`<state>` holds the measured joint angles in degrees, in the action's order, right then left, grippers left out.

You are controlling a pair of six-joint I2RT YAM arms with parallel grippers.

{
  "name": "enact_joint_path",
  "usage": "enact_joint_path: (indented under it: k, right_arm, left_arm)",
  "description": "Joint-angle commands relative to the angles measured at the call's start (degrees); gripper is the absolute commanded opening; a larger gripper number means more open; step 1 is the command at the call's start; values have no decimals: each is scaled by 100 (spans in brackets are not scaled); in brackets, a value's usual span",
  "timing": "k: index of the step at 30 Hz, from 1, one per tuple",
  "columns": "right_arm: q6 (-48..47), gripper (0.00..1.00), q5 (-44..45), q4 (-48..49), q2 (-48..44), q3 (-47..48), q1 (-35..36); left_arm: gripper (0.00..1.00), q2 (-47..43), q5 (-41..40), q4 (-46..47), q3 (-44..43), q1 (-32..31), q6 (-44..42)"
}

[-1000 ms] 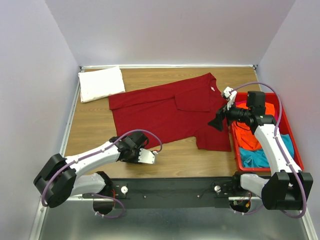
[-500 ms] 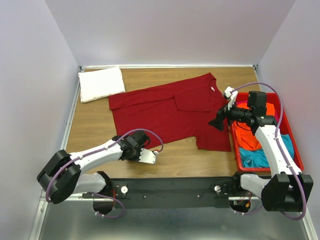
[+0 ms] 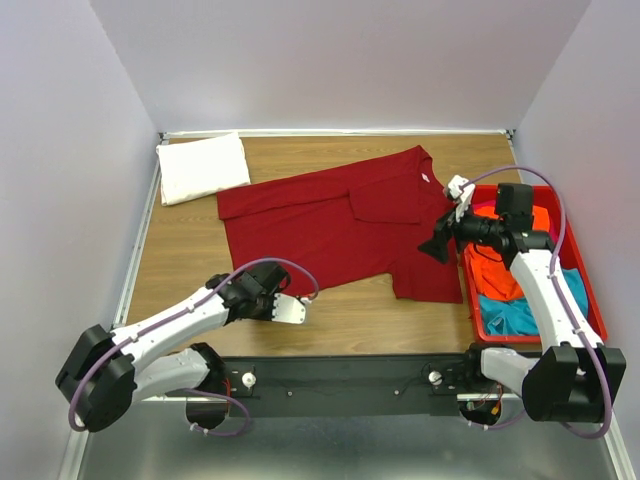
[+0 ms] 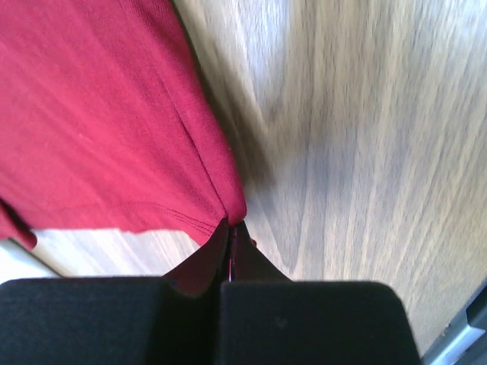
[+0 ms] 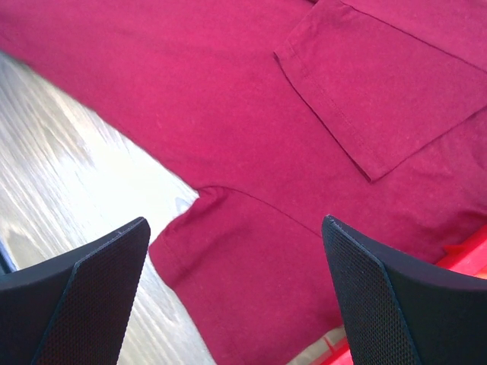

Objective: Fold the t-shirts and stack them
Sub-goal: Fold the tshirt

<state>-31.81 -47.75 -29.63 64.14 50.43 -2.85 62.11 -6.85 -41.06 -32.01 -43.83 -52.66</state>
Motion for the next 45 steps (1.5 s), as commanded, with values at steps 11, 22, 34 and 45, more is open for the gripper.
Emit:
enact_joint_path:
  k: [11, 22, 34, 45]
  right_arm:
    - [-4129, 100, 545, -2793, 1355, 661, 153]
    - [-7328, 97, 2419, -3067, 364, -1307, 470]
    - [-7506, 62, 2481, -2820, 257, -1633, 654]
    - [-7041, 48, 2814, -2549, 318, -1906, 1445]
  left_arm:
    - [0, -1297, -606, -755, 660, 586, -104]
    - [0, -1306, -809, -597, 371, 718, -104]
    - [0, -1420, -642, -517, 406, 797, -33]
    - [0, -1544, -589, -429, 503, 824, -51]
